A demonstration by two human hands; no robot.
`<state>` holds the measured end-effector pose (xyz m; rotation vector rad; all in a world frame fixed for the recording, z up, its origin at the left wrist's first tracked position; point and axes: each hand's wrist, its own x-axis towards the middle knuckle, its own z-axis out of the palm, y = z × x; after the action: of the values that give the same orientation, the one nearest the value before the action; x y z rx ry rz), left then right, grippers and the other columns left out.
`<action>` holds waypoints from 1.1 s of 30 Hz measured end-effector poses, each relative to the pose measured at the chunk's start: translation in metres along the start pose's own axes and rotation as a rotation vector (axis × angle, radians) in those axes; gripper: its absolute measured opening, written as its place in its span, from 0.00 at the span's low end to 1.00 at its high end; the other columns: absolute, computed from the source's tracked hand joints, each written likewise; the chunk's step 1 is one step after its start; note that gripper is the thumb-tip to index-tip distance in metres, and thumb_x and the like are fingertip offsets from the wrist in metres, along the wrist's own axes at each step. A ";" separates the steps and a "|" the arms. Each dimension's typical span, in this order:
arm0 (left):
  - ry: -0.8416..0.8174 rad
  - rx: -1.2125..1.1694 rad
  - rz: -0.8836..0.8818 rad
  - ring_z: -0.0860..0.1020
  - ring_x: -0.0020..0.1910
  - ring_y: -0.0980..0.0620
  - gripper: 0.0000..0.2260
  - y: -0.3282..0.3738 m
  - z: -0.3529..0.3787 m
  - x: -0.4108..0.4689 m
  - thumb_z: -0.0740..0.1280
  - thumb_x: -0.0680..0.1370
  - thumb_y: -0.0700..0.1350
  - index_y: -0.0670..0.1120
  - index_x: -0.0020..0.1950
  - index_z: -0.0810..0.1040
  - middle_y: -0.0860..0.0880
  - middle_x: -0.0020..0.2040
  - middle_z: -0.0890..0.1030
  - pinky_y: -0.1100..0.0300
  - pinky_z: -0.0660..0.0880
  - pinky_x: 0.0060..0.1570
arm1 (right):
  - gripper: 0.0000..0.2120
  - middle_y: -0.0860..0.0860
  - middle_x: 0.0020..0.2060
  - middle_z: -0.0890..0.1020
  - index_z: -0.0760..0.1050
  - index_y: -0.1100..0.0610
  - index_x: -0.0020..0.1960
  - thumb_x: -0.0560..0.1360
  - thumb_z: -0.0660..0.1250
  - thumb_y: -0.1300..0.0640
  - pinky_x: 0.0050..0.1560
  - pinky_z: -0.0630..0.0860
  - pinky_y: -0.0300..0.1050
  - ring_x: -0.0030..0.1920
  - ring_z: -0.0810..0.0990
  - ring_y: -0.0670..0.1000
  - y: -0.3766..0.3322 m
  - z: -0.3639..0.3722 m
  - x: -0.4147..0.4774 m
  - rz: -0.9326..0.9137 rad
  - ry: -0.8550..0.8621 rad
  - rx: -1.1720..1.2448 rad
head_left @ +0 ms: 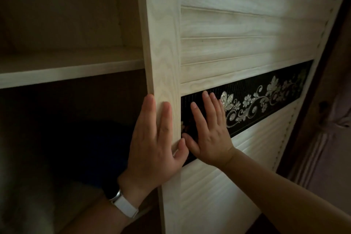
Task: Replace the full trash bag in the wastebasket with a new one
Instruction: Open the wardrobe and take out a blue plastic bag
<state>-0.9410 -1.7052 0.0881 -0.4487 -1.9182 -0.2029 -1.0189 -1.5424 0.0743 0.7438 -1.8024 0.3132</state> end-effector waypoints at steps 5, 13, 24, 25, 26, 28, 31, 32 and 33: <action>0.016 -0.014 0.003 0.47 0.78 0.42 0.40 0.013 0.023 0.011 0.69 0.73 0.50 0.41 0.76 0.49 0.35 0.76 0.50 0.50 0.55 0.75 | 0.34 0.65 0.73 0.57 0.57 0.58 0.74 0.77 0.56 0.39 0.70 0.60 0.68 0.75 0.56 0.66 0.031 -0.006 -0.004 -0.011 -0.045 -0.018; -0.010 0.011 -0.013 0.47 0.78 0.42 0.40 0.031 0.047 0.024 0.70 0.72 0.51 0.40 0.76 0.52 0.36 0.76 0.50 0.49 0.56 0.75 | 0.33 0.65 0.73 0.61 0.59 0.57 0.74 0.77 0.60 0.40 0.70 0.61 0.65 0.75 0.57 0.64 0.061 -0.012 -0.009 0.032 -0.077 -0.012; -0.024 0.041 -0.038 0.53 0.76 0.38 0.38 0.049 0.059 0.032 0.70 0.72 0.50 0.40 0.75 0.55 0.37 0.75 0.51 0.49 0.55 0.75 | 0.32 0.64 0.74 0.61 0.59 0.57 0.74 0.77 0.64 0.43 0.71 0.63 0.64 0.75 0.57 0.63 0.076 -0.027 -0.012 0.078 -0.130 0.065; -0.033 0.043 -0.041 0.54 0.76 0.38 0.38 0.049 0.058 0.031 0.70 0.73 0.50 0.40 0.75 0.54 0.37 0.75 0.51 0.49 0.56 0.75 | 0.32 0.64 0.74 0.61 0.59 0.57 0.74 0.77 0.64 0.43 0.71 0.62 0.63 0.75 0.57 0.63 0.076 -0.030 -0.011 0.074 -0.148 0.067; -0.047 0.040 -0.044 0.55 0.75 0.38 0.37 0.049 0.055 0.028 0.70 0.73 0.51 0.41 0.75 0.54 0.37 0.75 0.51 0.50 0.57 0.74 | 0.32 0.64 0.74 0.60 0.60 0.57 0.74 0.77 0.64 0.43 0.72 0.62 0.62 0.75 0.57 0.63 0.076 -0.033 -0.010 0.070 -0.170 0.065; -0.088 -0.013 -0.043 0.58 0.75 0.40 0.34 0.044 0.047 0.019 0.69 0.76 0.52 0.42 0.75 0.55 0.38 0.75 0.53 0.51 0.59 0.73 | 0.31 0.64 0.74 0.61 0.61 0.58 0.74 0.76 0.63 0.44 0.73 0.59 0.59 0.75 0.58 0.63 0.073 -0.041 -0.008 0.077 -0.204 0.072; -0.180 -0.157 -0.050 0.62 0.73 0.45 0.29 0.031 0.026 0.003 0.65 0.78 0.53 0.42 0.75 0.61 0.38 0.75 0.61 0.51 0.63 0.70 | 0.28 0.63 0.71 0.66 0.67 0.60 0.71 0.76 0.65 0.47 0.70 0.63 0.57 0.72 0.64 0.62 0.061 -0.055 -0.003 0.084 -0.194 0.088; -0.208 -0.172 -0.053 0.65 0.72 0.45 0.28 0.025 0.018 -0.002 0.64 0.78 0.54 0.42 0.74 0.63 0.39 0.74 0.64 0.51 0.65 0.68 | 0.27 0.63 0.70 0.68 0.68 0.60 0.70 0.76 0.65 0.48 0.68 0.65 0.56 0.70 0.66 0.61 0.055 -0.060 -0.002 0.079 -0.193 0.092; -0.228 -0.171 -0.059 0.67 0.71 0.45 0.28 0.019 0.010 -0.007 0.64 0.78 0.54 0.41 0.73 0.65 0.39 0.73 0.67 0.50 0.67 0.66 | 0.26 0.62 0.69 0.70 0.69 0.61 0.69 0.76 0.65 0.48 0.66 0.67 0.55 0.69 0.67 0.61 0.047 -0.064 0.000 0.072 -0.192 0.101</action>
<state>-0.9402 -1.6857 0.0764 -0.5486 -2.1486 -0.3697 -0.9998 -1.4716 0.1038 0.8037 -2.0092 0.3940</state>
